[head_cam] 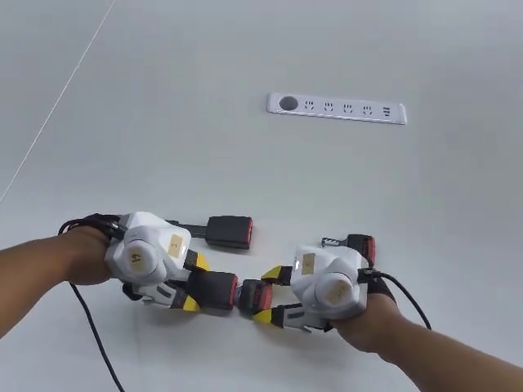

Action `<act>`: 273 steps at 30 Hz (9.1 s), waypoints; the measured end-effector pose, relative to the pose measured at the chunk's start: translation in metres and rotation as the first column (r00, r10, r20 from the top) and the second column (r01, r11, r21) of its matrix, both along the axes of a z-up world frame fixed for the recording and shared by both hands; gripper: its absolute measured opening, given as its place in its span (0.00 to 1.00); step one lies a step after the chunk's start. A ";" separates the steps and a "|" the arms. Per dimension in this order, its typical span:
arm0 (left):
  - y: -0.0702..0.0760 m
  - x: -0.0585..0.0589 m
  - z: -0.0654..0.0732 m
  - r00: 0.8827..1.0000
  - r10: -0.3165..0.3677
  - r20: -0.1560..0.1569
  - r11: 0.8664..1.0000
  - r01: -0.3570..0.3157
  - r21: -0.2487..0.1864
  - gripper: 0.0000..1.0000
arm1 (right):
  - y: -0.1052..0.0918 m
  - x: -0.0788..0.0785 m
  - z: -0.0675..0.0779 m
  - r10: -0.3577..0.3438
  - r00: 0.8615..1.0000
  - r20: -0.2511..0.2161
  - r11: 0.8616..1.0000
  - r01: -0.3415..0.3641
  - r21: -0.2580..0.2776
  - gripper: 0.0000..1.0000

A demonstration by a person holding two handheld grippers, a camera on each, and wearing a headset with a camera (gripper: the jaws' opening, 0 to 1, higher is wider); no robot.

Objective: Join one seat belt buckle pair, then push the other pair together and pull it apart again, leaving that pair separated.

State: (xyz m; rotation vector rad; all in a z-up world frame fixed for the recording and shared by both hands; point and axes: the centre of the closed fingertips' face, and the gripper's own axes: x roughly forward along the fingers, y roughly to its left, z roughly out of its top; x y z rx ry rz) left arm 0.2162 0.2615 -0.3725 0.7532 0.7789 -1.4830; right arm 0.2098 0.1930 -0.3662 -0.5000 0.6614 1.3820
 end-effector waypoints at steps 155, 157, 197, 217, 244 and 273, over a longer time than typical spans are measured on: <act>-0.021 0.099 0.004 0.999 -0.010 0.031 0.996 0.007 0.094 0.33 | -0.029 0.103 -0.003 0.034 0.999 -0.016 0.994 -0.036 -0.106 0.33; -0.021 0.098 0.004 0.999 -0.013 0.036 0.996 0.009 0.091 0.33 | -0.032 0.103 -0.005 0.028 0.999 -0.017 0.995 -0.029 -0.098 0.33; -0.024 0.099 0.002 0.999 -0.034 0.033 0.989 0.029 0.144 0.33 | -0.011 0.106 -0.009 -0.058 0.997 -0.045 0.984 0.049 -0.174 0.32; -0.021 0.097 0.003 0.999 -0.019 0.030 0.990 0.014 0.143 0.33 | -0.012 0.105 -0.008 -0.057 0.998 -0.041 0.983 0.049 -0.177 0.32; -0.021 0.100 0.002 0.999 -0.025 0.034 0.988 0.020 0.154 0.34 | -0.043 0.099 -0.007 -0.047 0.998 -0.036 0.984 0.040 -0.174 0.33; -0.019 0.102 -0.002 0.999 -0.017 0.033 0.989 0.012 0.151 0.34 | -0.129 0.090 -0.008 -0.072 0.996 -0.047 0.971 0.059 -0.231 0.34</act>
